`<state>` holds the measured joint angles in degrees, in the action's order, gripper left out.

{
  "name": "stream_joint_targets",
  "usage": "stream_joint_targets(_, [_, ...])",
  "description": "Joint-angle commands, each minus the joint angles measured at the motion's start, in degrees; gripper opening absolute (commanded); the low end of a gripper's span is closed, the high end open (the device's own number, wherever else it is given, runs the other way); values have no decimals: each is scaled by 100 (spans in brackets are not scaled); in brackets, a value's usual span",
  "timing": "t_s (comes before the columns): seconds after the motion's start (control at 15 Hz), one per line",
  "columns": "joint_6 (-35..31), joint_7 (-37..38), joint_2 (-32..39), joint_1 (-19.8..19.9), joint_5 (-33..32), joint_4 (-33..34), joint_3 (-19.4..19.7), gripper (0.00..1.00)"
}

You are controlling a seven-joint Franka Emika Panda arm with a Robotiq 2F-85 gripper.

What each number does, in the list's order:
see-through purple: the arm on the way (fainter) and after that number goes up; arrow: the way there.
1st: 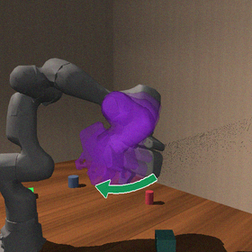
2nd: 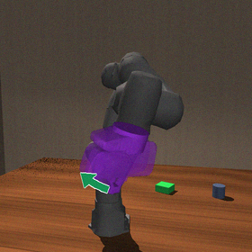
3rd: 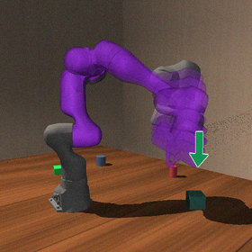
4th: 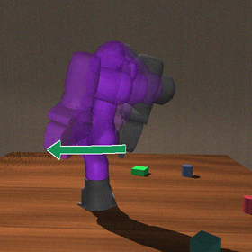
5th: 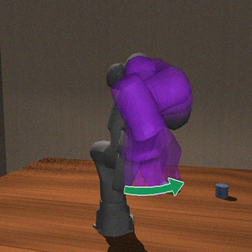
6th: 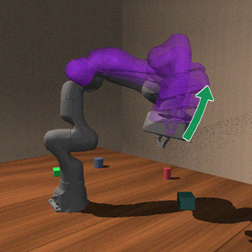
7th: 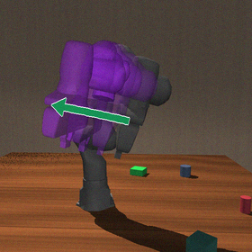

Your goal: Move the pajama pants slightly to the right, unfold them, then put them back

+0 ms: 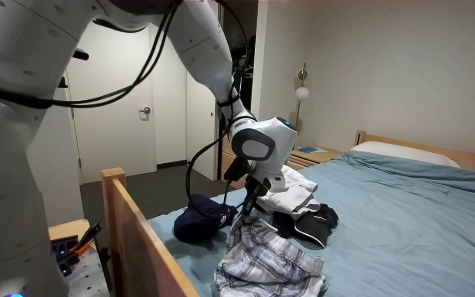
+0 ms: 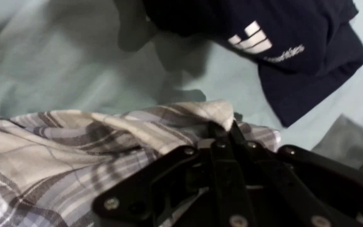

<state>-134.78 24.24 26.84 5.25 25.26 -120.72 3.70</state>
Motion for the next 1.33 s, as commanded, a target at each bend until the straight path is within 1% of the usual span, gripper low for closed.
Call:
stream_joint_targets(0.0, [616, -400, 325, -157, -252, 510, -217, 4])
stream_joint_targets(0.07, [837, -516, 421, -179, -331, 648, -248, 29])
stream_joint_targets(0.13, [1057, -657, 516, -192, -437, 776, -251, 31])
stream_joint_targets(0.2, [1329, -787, 586, -190, -572, 900, -226, 36])
stream_joint_targets(0.33, [2016, -966, 692, -177, -905, 1150, -133, 49])
stream_joint_targets(0.4, [2249, -815, 718, -223, -1081, 1233, -26, 55])
stream_joint_targets(0.53, [2177, -403, 628, -238, -1166, 1147, 214, 68])
stream_joint_targets(0.6, [1999, -307, 567, -184, -1127, 1051, 326, 75])
stream_joint_targets(0.67, [1794, -355, 533, -114, -1070, 978, 407, 81])
stream_joint_targets(0.73, [1454, -451, 513, -26, -923, 904, 453, 88])
stream_joint_targets(0.8, [1167, -497, 531, 66, -771, 867, 480, 94])
stream_joint_targets(0.87, [909, -453, 636, 149, -577, 869, 457, 98])
stream_joint_targets(0.93, [718, -354, 679, 241, -398, 838, 463, 100])
stream_joint_targets(1.07, [308, -179, 762, 337, -71, 748, 466, 100])
stream_joint_targets(1.27, [156, -4, 879, 494, 303, 801, 429, 100])
